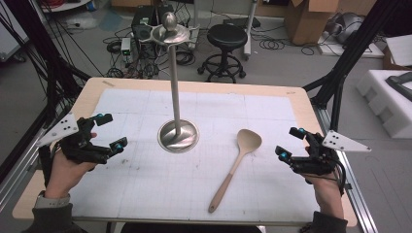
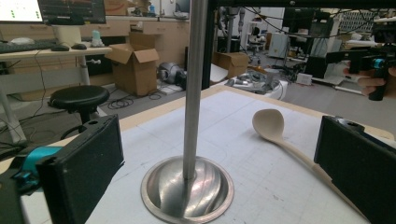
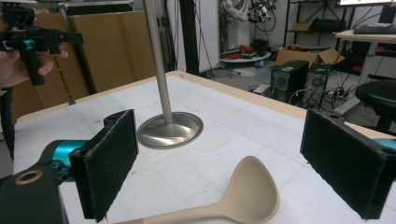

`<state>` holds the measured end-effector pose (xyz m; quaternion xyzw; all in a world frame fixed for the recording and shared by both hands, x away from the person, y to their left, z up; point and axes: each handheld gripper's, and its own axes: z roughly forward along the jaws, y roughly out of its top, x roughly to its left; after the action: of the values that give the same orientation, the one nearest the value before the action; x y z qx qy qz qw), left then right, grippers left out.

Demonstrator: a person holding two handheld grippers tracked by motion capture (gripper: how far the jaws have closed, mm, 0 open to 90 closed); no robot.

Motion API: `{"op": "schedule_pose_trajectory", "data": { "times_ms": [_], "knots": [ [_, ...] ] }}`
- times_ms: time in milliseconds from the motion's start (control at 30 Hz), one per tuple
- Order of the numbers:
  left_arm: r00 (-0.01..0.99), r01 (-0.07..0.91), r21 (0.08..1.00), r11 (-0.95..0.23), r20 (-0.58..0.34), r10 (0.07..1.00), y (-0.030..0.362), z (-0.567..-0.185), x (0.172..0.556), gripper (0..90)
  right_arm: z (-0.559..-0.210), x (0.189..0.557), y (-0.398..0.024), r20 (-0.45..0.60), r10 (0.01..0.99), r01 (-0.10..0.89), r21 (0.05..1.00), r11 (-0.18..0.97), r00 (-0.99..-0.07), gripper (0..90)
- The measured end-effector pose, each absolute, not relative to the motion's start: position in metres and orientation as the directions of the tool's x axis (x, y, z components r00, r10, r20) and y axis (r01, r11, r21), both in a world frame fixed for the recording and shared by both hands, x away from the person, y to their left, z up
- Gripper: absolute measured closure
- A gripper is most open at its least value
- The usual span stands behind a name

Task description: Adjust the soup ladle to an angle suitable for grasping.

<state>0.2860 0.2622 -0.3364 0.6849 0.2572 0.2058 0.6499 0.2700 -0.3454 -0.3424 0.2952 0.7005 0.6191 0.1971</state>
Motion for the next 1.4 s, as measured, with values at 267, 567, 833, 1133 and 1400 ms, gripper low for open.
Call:
{"op": "schedule_pose_trajectory", "data": {
  "times_ms": [267,567,833,1133,1400],
  "knots": [
    [0.782,0.092,0.995,-0.031,-0.053,0.621,0.261,-0.337,0.287,1.8,-0.343,0.271,-0.338,0.067,0.653,0.163,0.983,0.088,-0.755,10.3],
    [0.782,0.105,0.994,-0.032,-0.063,0.619,0.262,-0.339,0.288,1.8,-0.347,0.273,-0.327,0.016,0.568,0.127,0.979,0.157,-0.823,33.5],
    [0.798,0.089,0.996,-0.024,-0.057,0.600,0.261,-0.339,0.286,4.1,-0.349,0.272,-0.326,0.011,0.618,0.125,0.982,0.142,-0.786,79.4],
    [0.790,0.088,0.996,-0.017,-0.059,0.610,0.263,-0.339,0.287,4.0,-0.360,0.279,-0.313,-0.002,0.615,0.153,0.968,0.200,-0.789,89.6],
    [0.787,0.093,0.995,-0.021,-0.061,0.614,0.264,-0.340,0.288,4.0,-0.379,0.291,-0.294,0.039,0.585,0.208,0.952,0.225,-0.810,89.6]
  ]
}}
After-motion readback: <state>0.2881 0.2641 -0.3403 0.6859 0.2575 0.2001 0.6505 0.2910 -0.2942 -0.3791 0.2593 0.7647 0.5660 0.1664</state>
